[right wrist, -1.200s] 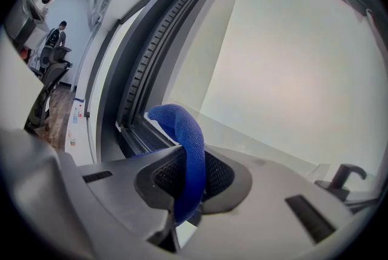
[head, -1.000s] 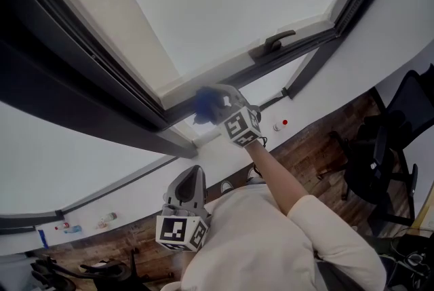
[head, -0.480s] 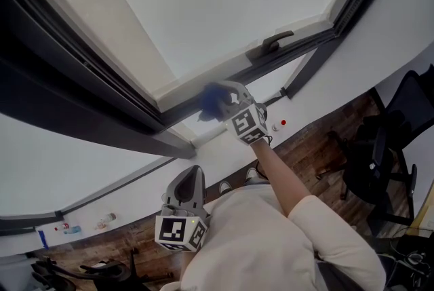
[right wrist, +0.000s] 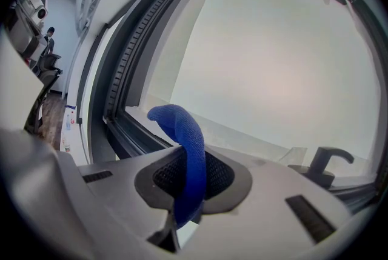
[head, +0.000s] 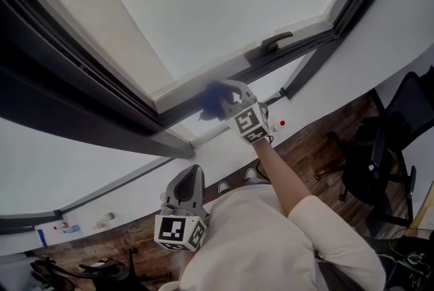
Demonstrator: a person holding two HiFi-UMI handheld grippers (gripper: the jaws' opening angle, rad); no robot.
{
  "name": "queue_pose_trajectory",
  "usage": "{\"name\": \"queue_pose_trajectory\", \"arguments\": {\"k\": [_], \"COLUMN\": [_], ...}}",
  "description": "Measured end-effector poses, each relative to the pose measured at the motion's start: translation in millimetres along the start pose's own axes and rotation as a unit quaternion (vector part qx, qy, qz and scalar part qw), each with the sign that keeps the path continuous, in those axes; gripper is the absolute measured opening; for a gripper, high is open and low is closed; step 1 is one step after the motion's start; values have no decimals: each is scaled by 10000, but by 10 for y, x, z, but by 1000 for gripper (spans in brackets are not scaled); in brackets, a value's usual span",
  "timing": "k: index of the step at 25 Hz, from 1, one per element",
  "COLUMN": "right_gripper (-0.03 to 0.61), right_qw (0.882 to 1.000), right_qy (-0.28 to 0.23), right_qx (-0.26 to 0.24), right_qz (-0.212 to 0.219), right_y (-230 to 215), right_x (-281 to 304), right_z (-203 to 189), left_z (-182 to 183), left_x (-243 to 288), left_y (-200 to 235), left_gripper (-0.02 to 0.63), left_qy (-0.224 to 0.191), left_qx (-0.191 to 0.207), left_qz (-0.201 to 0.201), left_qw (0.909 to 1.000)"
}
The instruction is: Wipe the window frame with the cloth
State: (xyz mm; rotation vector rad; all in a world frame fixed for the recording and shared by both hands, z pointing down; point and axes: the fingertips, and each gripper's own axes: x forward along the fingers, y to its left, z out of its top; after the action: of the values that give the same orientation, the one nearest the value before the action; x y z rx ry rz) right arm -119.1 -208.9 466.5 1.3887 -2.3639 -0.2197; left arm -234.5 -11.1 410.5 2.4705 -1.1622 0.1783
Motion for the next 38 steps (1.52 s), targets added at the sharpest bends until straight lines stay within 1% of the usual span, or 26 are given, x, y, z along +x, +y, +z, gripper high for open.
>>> {"name": "queue_pose_trajectory", "arguments": {"k": [4, 8, 21, 38], "right_gripper": [44, 44, 44, 44], "right_qw": [10000, 9999, 9983, 9956], "right_qy": [8, 47, 216, 301], "right_qx": [-86, 32, 153, 328], "right_qz": [-7, -146, -526, -826], "right_y": [-23, -133, -556, -1095], "right_x": [-10, -51, -190, -357], "right_z": [-10, -58, -249, -468], "left_z": [-2, 0, 1, 21], "left_x": [-6, -19, 14, 113], "left_y": [3, 11, -49, -144], "left_gripper": [8, 8, 9, 8], "left_qy": [-2, -14, -55, -115], "left_qx": [-13, -15, -4, -54], "left_qz": [27, 53, 92, 274], "left_qw": [10000, 10000, 9999, 9995]}}
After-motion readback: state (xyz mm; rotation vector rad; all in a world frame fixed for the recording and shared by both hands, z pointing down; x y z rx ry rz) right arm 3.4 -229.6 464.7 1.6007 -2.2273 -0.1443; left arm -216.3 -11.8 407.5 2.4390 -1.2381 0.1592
